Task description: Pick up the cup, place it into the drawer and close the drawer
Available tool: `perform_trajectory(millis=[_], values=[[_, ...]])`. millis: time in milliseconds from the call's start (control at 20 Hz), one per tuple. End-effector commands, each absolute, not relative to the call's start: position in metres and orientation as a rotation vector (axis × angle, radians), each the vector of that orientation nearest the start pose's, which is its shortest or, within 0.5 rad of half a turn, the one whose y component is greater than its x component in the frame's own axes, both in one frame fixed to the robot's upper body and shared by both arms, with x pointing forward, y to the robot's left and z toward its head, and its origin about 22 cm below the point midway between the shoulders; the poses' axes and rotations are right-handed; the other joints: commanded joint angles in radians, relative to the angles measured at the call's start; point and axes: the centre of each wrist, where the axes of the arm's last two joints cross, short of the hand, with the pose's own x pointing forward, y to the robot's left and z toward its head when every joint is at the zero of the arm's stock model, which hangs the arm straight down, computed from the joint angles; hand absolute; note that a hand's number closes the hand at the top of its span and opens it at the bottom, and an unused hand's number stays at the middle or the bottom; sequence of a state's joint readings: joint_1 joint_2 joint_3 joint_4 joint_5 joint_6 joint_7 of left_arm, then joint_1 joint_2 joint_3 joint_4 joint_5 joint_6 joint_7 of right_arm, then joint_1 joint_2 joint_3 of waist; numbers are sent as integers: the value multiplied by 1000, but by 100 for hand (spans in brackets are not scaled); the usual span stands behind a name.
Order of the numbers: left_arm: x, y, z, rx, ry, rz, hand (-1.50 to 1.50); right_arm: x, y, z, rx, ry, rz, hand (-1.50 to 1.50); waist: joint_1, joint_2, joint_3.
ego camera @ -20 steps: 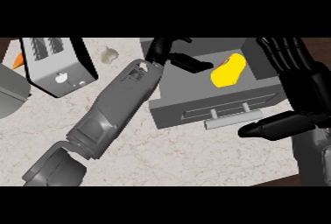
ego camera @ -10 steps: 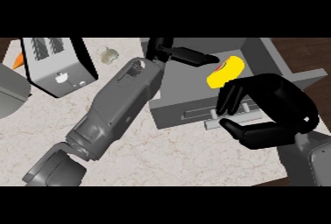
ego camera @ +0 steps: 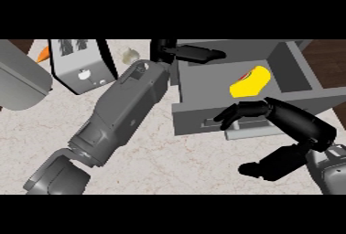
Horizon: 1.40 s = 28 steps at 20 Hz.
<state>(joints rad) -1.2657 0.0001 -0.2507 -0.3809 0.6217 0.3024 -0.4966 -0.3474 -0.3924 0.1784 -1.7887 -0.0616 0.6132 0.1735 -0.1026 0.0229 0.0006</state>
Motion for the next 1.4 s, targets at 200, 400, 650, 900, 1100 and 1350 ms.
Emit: perform_trajectory(millis=[200, 400, 650, 900, 1100, 1350], values=[[437, 46, 117, -287, -1931, 44, -150, 279, -206, 71, -30, -1501, 1221, -150, 90, -16, 1], [431, 57, 95, -317, -1909, 57, -150, 299, -208, 26, -65, -1390, 1300, -150, 127, -17, 1], [431, 86, 85, -315, -1923, 65, -150, 342, -206, 2, -123, -1298, 1306, 150, 180, -15, 1], [425, 125, 64, -349, -1905, 90, -150, 364, -231, -15, -198, -1362, 1239, 150, 197, -5, 3], [425, 122, 74, -373, -1919, 82, -150, 399, -240, 18, -222, -1485, 1113, 150, 226, 3, 4], [414, 146, 52, -374, -1892, 70, -150, 422, -274, 51, -303, -1548, 975, 150, 254, 7, 4]])
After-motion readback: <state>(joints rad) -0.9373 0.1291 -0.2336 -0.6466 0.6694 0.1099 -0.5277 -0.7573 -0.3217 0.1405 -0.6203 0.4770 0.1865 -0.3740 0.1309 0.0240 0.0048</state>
